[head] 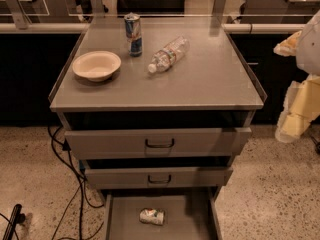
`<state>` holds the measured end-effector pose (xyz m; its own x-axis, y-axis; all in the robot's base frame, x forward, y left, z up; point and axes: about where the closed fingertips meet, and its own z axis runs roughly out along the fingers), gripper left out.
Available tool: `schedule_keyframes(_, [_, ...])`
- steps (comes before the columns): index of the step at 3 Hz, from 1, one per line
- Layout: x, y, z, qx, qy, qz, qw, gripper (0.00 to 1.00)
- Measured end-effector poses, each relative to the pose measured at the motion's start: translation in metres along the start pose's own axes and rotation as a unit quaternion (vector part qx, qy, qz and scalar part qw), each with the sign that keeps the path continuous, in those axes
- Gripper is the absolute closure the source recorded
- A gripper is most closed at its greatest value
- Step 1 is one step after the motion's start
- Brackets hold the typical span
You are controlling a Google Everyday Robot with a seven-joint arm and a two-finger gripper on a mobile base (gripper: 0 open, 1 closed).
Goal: Pick 7up can from bottom drawer and place on counter
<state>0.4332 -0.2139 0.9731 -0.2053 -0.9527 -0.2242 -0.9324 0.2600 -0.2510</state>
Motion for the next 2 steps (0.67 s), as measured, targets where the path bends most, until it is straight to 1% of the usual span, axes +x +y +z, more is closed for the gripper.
schedule_keyframes(1, [-0.002, 0.019, 0.023, -0.02, -0.026, 0.008, 0.9994, 0.0])
schedule_keyframes(2, [0.0, 0.057, 0.081, -0.059, -0.09, 0.037, 0.9935, 0.0])
